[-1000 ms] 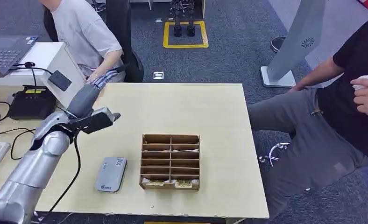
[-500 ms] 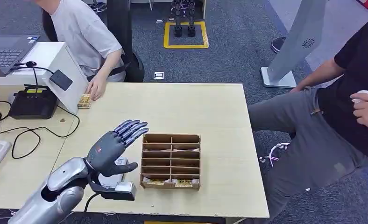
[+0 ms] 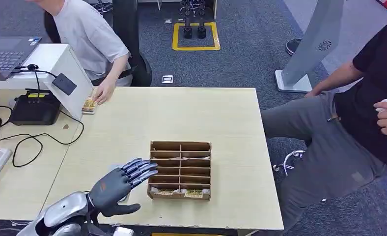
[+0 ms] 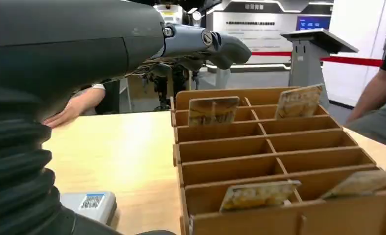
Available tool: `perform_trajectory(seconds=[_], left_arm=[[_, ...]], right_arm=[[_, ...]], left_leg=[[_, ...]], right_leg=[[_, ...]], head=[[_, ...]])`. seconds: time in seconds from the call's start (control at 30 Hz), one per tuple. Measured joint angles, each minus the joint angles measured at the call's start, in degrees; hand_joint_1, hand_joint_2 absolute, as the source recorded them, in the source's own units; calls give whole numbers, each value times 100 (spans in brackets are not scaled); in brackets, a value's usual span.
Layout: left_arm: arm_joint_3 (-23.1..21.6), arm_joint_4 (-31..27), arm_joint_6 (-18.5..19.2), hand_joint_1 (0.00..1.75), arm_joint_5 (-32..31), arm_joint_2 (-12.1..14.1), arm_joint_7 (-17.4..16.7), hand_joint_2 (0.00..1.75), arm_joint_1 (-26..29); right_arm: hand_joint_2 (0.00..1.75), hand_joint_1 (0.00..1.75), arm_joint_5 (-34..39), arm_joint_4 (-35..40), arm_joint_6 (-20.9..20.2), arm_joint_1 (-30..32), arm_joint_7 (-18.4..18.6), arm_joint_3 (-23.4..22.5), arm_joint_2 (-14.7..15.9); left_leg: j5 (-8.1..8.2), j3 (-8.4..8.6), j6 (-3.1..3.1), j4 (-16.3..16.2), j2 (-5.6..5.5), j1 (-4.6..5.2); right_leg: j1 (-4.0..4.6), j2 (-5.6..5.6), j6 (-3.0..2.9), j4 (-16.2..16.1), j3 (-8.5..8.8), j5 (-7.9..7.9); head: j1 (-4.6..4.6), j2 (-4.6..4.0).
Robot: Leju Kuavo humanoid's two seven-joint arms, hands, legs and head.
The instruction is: Pass the card to the sensor for recognition and then transmit it.
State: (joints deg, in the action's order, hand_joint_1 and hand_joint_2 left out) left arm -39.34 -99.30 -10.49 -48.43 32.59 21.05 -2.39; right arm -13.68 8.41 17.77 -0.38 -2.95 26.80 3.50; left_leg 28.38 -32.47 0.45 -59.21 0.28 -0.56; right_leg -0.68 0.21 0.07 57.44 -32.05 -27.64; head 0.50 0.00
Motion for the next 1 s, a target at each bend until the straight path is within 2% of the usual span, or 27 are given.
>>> perform_trajectory(seconds=[0.13,0.27,0.67,0.8,1.0], left_arm=[[-20,-7,74,0,140,146,-9,175,46],[-44,-26,72,0,142,155,13,175,99],[-205,-26,54,0,-118,-2,-70,175,96],[-303,-22,-61,0,-494,-96,-266,175,32],[-540,18,-186,0,-566,-260,-461,175,-27]], right_arm=[[175,0,26,-2,9,0,-33,-9,13],[175,0,42,-4,4,-1,-33,-11,22],[175,0,50,-15,0,-2,-13,-11,22],[175,0,76,-15,2,-4,-7,-13,22],[175,0,101,-15,9,-6,0,-13,22]], left_leg=[[-2,1,0,0,0,0],[-3,1,-1,0,0,0],[-3,2,-1,-1,0,0],[-3,2,-1,-1,-1,0],[-3,1,-1,-2,-1,1]], right_leg=[[0,-1,-2,0,1,3],[0,-1,-2,0,1,3],[0,-1,-2,0,0,3],[0,-2,-2,0,0,3],[0,-1,-2,0,-1,3]], head=[[-2,2],[0,0],[-2,0],[0,0],[-2,2]])
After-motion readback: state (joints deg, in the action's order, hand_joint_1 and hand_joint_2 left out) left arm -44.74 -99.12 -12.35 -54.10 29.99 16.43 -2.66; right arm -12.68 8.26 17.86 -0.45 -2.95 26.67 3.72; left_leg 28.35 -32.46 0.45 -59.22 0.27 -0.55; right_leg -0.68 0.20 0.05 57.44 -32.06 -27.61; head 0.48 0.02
